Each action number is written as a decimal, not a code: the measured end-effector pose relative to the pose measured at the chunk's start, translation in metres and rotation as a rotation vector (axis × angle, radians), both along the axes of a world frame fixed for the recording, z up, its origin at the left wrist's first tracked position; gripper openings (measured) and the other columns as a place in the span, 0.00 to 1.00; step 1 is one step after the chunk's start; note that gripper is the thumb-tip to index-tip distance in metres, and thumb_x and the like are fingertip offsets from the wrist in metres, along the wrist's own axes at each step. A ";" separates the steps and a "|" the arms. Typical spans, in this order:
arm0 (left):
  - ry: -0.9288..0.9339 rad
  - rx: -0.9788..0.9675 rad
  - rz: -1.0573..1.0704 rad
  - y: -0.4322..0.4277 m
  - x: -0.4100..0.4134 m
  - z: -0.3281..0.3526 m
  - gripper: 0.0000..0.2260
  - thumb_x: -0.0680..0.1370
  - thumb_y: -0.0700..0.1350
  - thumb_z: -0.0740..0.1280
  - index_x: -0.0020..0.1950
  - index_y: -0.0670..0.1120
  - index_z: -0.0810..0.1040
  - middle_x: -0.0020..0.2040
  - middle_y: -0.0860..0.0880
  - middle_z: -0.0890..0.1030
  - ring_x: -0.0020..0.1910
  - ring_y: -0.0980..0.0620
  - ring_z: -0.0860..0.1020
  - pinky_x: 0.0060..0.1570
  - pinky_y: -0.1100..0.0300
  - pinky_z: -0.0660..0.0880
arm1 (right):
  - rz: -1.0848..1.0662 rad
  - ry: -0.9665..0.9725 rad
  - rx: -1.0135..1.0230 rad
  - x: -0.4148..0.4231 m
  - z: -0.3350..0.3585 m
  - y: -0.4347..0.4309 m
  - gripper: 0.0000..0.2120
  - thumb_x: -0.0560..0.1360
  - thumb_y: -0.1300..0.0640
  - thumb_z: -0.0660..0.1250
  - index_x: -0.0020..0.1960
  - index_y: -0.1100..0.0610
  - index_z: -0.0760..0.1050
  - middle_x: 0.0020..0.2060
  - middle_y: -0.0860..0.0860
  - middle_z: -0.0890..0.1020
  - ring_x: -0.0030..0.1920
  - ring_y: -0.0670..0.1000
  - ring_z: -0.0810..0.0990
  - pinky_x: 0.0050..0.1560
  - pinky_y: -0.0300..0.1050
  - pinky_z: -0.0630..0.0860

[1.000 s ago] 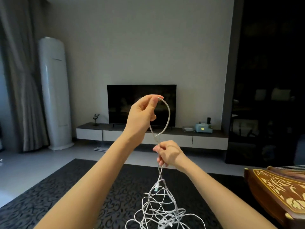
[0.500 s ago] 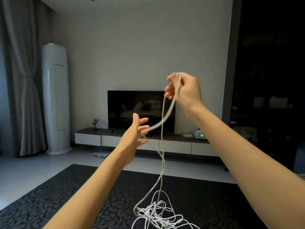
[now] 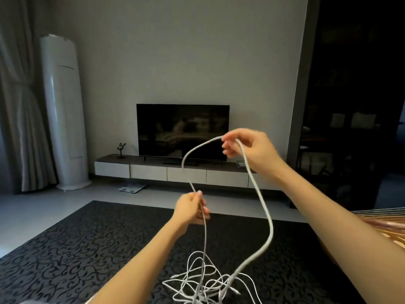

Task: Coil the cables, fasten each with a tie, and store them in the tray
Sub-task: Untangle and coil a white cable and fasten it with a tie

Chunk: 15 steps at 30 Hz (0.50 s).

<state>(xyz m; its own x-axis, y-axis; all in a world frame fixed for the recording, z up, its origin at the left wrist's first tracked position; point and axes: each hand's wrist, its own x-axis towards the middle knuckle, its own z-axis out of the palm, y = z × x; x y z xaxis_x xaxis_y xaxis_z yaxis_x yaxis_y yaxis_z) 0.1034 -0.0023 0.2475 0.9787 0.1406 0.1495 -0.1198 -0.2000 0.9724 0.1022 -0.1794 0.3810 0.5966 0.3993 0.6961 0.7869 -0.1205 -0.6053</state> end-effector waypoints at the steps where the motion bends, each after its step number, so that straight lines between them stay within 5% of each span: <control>1: -0.029 -0.105 0.085 0.007 0.005 0.004 0.15 0.83 0.48 0.54 0.44 0.40 0.73 0.34 0.43 0.79 0.34 0.48 0.80 0.32 0.58 0.79 | -0.062 0.040 -0.179 0.002 -0.022 -0.010 0.15 0.76 0.71 0.61 0.48 0.54 0.80 0.43 0.52 0.83 0.44 0.46 0.83 0.49 0.42 0.80; 4: -0.167 -0.239 0.185 0.021 0.014 0.034 0.13 0.83 0.47 0.54 0.45 0.42 0.72 0.36 0.43 0.78 0.35 0.48 0.79 0.33 0.57 0.79 | -0.231 0.257 -0.593 0.002 -0.097 -0.024 0.23 0.71 0.75 0.56 0.52 0.54 0.81 0.51 0.51 0.83 0.47 0.44 0.81 0.55 0.41 0.77; 8: -0.332 -0.235 0.133 0.015 0.014 0.086 0.12 0.83 0.46 0.56 0.45 0.44 0.74 0.37 0.43 0.79 0.37 0.48 0.82 0.37 0.55 0.80 | -0.270 0.483 -0.346 -0.002 -0.157 -0.011 0.17 0.75 0.62 0.65 0.63 0.55 0.74 0.46 0.49 0.83 0.46 0.46 0.81 0.53 0.45 0.78; 12: -0.421 -0.187 -0.044 -0.011 0.002 0.125 0.14 0.84 0.47 0.52 0.46 0.44 0.74 0.40 0.44 0.80 0.38 0.51 0.83 0.38 0.58 0.81 | -0.242 0.552 -0.305 0.016 -0.161 0.028 0.30 0.78 0.49 0.64 0.75 0.50 0.56 0.41 0.54 0.79 0.39 0.50 0.78 0.40 0.44 0.73; 15: -0.443 -0.174 -0.158 -0.027 -0.009 0.138 0.14 0.84 0.46 0.52 0.47 0.44 0.74 0.41 0.44 0.81 0.40 0.50 0.82 0.43 0.55 0.81 | -0.310 0.614 -0.259 0.031 -0.153 0.051 0.23 0.79 0.48 0.62 0.71 0.55 0.65 0.46 0.56 0.79 0.47 0.53 0.79 0.46 0.46 0.75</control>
